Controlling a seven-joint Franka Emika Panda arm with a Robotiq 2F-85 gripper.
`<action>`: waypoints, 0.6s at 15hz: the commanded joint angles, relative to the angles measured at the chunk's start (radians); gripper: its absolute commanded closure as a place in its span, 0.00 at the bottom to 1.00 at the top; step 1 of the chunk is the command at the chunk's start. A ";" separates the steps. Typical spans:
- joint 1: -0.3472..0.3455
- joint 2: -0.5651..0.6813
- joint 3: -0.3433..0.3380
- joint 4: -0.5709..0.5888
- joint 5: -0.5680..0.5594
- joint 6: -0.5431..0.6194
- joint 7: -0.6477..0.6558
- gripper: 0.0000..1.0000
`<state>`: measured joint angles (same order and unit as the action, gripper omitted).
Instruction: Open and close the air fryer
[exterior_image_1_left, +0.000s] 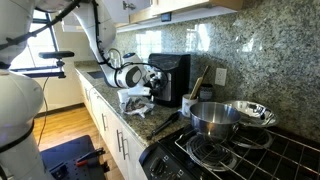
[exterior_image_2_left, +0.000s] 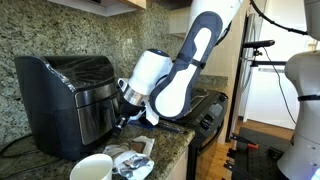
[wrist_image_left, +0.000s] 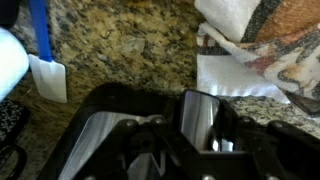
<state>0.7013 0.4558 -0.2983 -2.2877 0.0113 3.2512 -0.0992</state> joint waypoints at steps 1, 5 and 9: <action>0.017 -0.043 -0.018 -0.043 0.003 0.007 0.010 0.80; 0.011 -0.050 -0.014 -0.056 0.003 0.001 0.010 0.80; 0.006 -0.062 -0.015 -0.088 -0.003 -0.025 0.002 0.80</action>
<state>0.7017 0.4530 -0.2991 -2.2919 0.0140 3.2512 -0.0883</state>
